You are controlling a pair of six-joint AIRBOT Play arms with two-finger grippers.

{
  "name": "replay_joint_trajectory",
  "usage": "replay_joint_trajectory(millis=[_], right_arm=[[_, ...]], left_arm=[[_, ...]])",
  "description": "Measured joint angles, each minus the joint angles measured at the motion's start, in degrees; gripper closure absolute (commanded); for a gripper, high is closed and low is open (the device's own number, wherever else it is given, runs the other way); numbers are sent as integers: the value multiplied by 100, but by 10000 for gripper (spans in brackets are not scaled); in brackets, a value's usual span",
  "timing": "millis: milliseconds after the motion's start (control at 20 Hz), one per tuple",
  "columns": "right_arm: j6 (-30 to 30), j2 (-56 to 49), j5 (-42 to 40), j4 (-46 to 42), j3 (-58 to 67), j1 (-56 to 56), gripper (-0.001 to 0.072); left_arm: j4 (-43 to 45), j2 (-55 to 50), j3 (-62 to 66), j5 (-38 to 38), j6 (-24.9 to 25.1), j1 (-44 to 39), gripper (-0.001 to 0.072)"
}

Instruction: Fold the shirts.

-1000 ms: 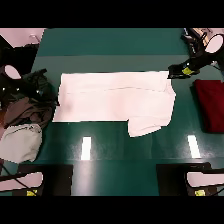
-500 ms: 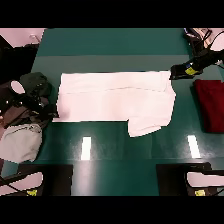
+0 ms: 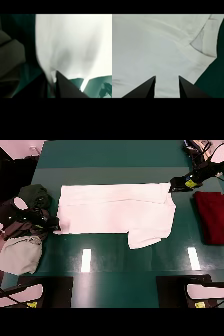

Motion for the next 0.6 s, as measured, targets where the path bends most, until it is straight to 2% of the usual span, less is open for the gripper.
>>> replay_joint_trajectory(millis=[250,450,500,550,600], right_arm=[[0,133,378,13,-251,-70,366],[0,798,389,22,-1620,-378,355],[0,1014,332,81,-2105,-496,236],[0,1209,249,164,-2568,-614,156],[-2,1401,129,302,-3064,-761,155]], left_arm=[[-149,142,0,2,57,0,686],[-190,549,7,-17,201,0,685],[-195,623,9,-44,243,2,685],[-214,682,13,-72,286,2,685],[-236,717,11,-98,313,0,685]])
